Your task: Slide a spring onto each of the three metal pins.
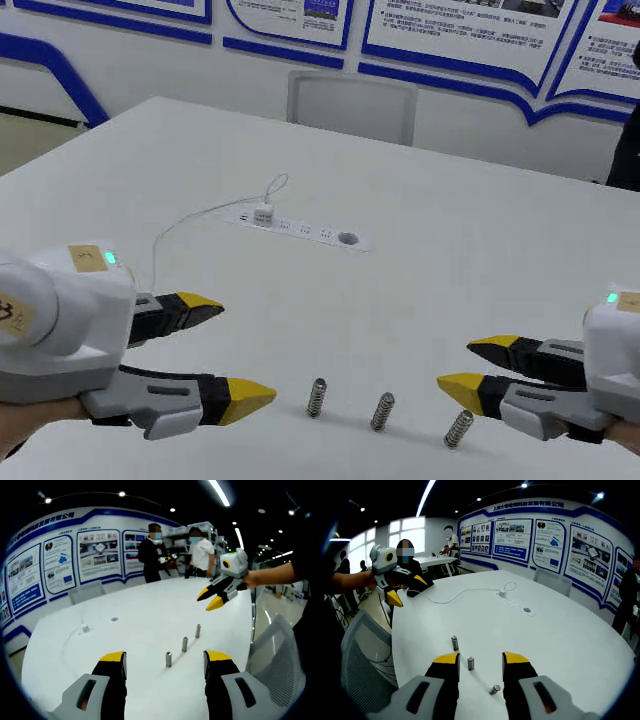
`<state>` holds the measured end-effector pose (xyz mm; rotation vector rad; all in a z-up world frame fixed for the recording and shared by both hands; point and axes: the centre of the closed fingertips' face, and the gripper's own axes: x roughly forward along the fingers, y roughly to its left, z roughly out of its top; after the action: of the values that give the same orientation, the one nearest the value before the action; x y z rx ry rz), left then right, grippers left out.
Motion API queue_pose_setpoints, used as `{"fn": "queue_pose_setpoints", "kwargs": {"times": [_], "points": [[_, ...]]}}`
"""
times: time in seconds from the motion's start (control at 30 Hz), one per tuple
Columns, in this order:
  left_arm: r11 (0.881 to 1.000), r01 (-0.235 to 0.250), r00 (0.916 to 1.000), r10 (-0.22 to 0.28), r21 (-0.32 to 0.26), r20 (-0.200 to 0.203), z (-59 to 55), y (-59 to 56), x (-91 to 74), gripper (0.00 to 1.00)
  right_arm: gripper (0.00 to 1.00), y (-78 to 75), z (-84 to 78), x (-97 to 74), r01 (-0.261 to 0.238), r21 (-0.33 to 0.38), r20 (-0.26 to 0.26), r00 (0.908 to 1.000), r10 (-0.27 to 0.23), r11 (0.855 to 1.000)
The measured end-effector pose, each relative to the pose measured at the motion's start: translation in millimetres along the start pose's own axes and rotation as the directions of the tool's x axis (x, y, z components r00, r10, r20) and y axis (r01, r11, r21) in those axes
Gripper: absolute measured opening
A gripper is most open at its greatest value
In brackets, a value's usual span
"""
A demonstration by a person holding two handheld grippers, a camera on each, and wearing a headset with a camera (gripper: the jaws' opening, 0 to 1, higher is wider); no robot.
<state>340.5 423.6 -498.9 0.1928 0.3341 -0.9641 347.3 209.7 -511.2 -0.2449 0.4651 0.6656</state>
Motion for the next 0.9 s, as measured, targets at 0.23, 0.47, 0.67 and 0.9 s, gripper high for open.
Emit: {"fn": "queue_pose_setpoints", "kwargs": {"times": [0.23, 0.47, 0.67, 0.9], "points": [[0.999, -0.038, 0.9993, 0.038, -0.017, 0.002, 0.2, 9.1, -5.5, 0.67, 0.38, -16.1, 0.3, -29.7, 0.054, 0.08, 0.059, 0.9965, -0.059, 0.995], [0.999, -0.04, 0.9978, 0.04, 0.001, -0.052, -17.3, 5.9, -8.1, 0.7, 0.43, -13.7, -2.1, -52.4, 0.076, 0.117, 0.093, 0.9919, -0.087, 0.99], [0.998, -0.044, 0.9925, 0.048, 0.041, -0.112, -32.7, 10.8, -14.2, 0.75, 0.48, -15.3, -16.8, -64.7, 0.096, 0.124, 0.07, 0.992, -0.105, 0.988], [0.998, -0.067, 0.9947, 0.067, 0.002, -0.078, -27.5, 16.5, -21.5, 0.81, 0.55, -18.9, -31.1, -82.9, 0.11, 0.119, 0.048, 0.992, -0.117, 0.987]]}}
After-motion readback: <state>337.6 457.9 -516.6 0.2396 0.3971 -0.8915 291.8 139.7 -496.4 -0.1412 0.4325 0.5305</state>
